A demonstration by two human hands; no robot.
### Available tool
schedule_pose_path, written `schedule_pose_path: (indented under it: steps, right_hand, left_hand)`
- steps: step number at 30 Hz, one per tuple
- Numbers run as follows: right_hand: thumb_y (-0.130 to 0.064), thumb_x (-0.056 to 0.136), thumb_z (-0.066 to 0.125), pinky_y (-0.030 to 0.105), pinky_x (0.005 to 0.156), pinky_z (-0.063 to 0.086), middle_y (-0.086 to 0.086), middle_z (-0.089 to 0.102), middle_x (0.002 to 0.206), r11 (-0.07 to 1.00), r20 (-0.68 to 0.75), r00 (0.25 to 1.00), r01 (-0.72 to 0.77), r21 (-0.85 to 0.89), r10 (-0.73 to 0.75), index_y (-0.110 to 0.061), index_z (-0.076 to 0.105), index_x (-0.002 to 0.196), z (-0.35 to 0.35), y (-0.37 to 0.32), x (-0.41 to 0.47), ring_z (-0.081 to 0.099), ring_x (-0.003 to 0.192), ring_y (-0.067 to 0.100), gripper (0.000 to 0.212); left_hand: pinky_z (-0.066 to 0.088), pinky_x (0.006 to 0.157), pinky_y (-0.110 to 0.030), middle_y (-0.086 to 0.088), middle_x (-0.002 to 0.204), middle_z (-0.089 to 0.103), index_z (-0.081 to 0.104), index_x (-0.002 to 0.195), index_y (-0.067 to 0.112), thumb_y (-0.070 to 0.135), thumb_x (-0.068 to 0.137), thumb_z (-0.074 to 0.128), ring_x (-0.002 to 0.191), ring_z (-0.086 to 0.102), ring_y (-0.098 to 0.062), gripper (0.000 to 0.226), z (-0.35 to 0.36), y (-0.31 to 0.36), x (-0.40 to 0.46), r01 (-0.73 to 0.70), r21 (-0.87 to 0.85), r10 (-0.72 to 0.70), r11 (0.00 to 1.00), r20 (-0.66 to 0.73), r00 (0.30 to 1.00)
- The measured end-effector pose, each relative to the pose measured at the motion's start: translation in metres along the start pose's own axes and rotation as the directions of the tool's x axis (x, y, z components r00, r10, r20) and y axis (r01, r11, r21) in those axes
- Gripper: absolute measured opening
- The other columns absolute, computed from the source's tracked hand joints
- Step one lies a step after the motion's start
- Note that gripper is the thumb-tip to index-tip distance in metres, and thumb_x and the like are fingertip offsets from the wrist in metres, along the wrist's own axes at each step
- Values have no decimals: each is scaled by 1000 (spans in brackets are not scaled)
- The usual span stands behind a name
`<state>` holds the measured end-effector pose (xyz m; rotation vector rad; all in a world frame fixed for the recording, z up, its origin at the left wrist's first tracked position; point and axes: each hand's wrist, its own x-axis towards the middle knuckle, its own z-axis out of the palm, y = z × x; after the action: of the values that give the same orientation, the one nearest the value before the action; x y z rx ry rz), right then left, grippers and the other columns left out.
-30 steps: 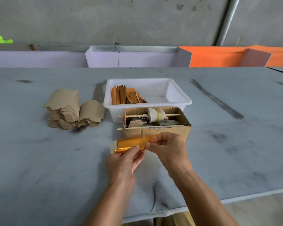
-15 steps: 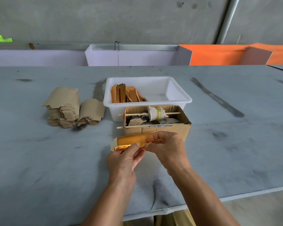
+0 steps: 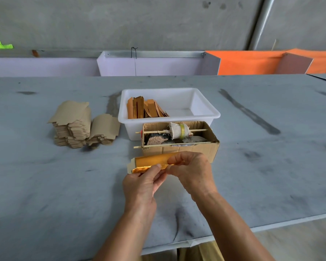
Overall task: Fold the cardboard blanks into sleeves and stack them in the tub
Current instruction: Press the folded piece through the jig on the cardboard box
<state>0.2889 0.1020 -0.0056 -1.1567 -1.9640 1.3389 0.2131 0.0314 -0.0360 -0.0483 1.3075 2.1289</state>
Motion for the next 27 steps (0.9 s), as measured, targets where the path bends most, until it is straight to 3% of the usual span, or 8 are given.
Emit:
schedule_pose_path:
  steps: [12, 16, 20, 27]
  right_hand:
    - [-13, 72, 76, 20, 45, 35, -8, 63, 63, 997, -10, 1000, -1, -73, 0, -25, 72, 73, 5, 0, 1, 45, 46, 4, 13]
    - [-12, 75, 73, 22, 48, 40, -7, 65, 64, 994, -19, 1000, -11, -111, 9, -24, 74, 74, 6, 0, 1, 50, 49, 7, 12]
    - [-14, 78, 72, 19, 44, 36, -9, 62, 58, 990, -19, 1000, -2, -139, -1, -25, 76, 75, 5, 0, -2, 47, 46, 5, 12]
    - [-16, 74, 75, 31, 61, 55, -1, 68, 77, 985, -31, 999, -37, -169, 33, -22, 71, 83, 2, 2, -9, 62, 68, 14, 12]
  left_hand:
    - [59, 61, -28, -11, 72, 69, 64, 78, 3, -10, 79, 65, 67, 69, -23, 13, 1, -1, -3, -38, 25, 39, 999, -31, 999]
    - [56, 54, -22, -4, 66, 69, 64, 78, 8, -6, 81, 64, 59, 67, -14, 15, 6, 0, -5, -36, 37, 35, 999, 14, 999]
    - [52, 49, -19, -1, 66, 69, 65, 79, 11, 0, 78, 71, 57, 67, -10, 12, 11, -2, -6, -13, 47, 12, 999, 11, 1000]
    - [52, 48, -23, -5, 66, 67, 63, 74, 10, -4, 77, 70, 59, 64, -17, 16, 12, -6, 1, 37, 82, -33, 996, -51, 998]
